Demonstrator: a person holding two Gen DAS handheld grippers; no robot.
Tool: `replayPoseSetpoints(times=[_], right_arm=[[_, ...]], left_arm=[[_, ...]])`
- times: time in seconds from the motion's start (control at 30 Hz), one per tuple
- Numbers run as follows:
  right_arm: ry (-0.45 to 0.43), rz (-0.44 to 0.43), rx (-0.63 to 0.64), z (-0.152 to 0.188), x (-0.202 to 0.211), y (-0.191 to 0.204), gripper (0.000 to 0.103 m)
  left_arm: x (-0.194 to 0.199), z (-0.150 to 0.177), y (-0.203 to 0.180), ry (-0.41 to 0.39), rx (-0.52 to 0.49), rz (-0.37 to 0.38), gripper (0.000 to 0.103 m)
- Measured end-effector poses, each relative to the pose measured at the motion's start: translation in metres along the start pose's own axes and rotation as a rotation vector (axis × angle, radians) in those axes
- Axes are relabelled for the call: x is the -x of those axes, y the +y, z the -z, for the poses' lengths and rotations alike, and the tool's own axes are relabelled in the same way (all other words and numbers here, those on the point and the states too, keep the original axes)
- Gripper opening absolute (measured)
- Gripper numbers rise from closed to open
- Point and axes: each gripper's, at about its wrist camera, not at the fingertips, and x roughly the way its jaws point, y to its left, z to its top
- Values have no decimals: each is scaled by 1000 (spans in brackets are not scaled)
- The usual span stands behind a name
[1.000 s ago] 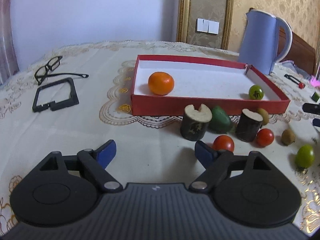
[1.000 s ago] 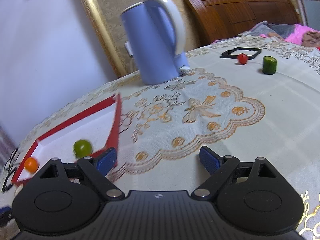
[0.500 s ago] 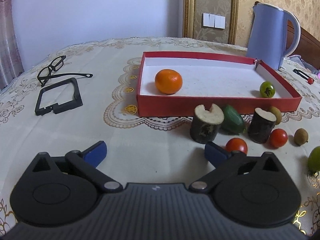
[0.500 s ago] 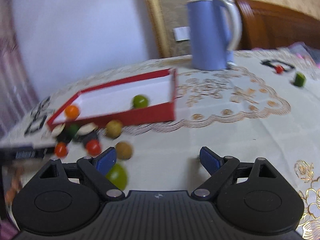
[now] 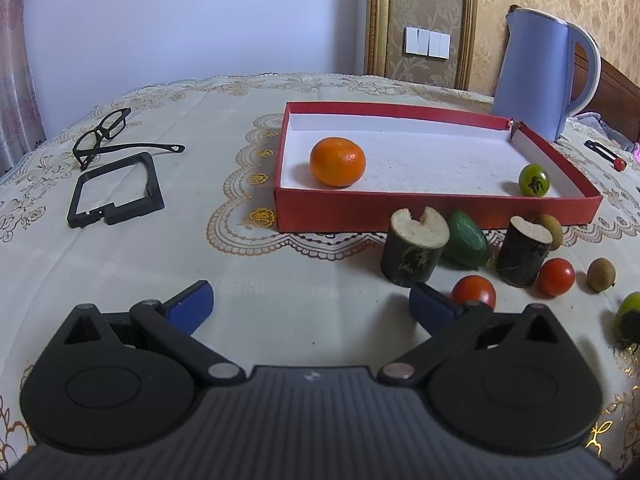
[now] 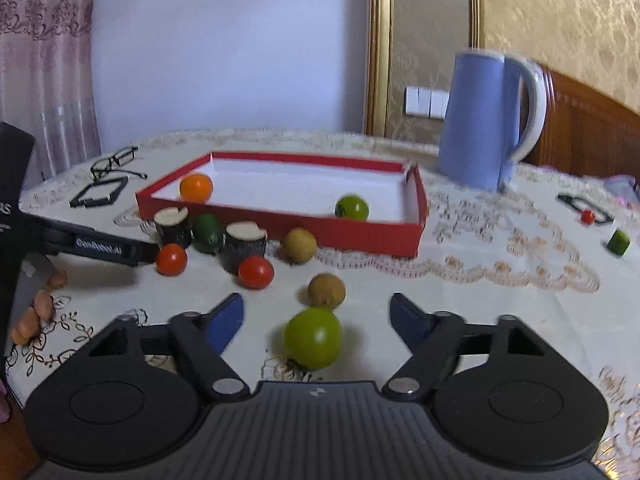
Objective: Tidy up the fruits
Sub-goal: 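Grasp the second green tomato with the right gripper, then place the green tomato in the tray beside the first one, release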
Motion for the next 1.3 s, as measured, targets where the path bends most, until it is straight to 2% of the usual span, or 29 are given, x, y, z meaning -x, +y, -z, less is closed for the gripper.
replayPoseSetpoints(times=[0.03, 0.13, 0.23, 0.27, 0.3, 0.53, 0.73, 0.87, 1.03, 1.3], right_arm=[[17, -11, -11, 1, -4, -1, 58], [49, -13, -23, 4, -13, -2, 57], [56, 3, -13, 8, -16, 0, 50], [52, 3, -8, 8, -16, 1, 39], [53, 0, -8, 7, -16, 1, 34], [36, -2, -1, 4, -13, 1, 33], [-68, 50, 7, -30, -8, -11, 33], [-89, 103, 19, -55, -33, -20, 33], [-63, 165, -4, -78, -78, -37, 33], [7, 213, -5, -89, -137, -49, 33]], left_arm=[[0, 0, 0, 0, -1, -1, 103], [0, 1, -1, 0, 0, 0, 103], [0, 0, -1, 0, 0, 0, 103], [0, 0, -1, 0, -1, 0, 103], [0, 0, -1, 0, 0, 0, 103], [1, 1, -1, -1, 0, 1, 103], [0, 1, -1, -1, -1, 0, 103], [1, 1, -1, -1, -1, 1, 103], [1, 1, -1, -1, -1, 1, 103], [1, 1, -1, -1, -1, 1, 103]])
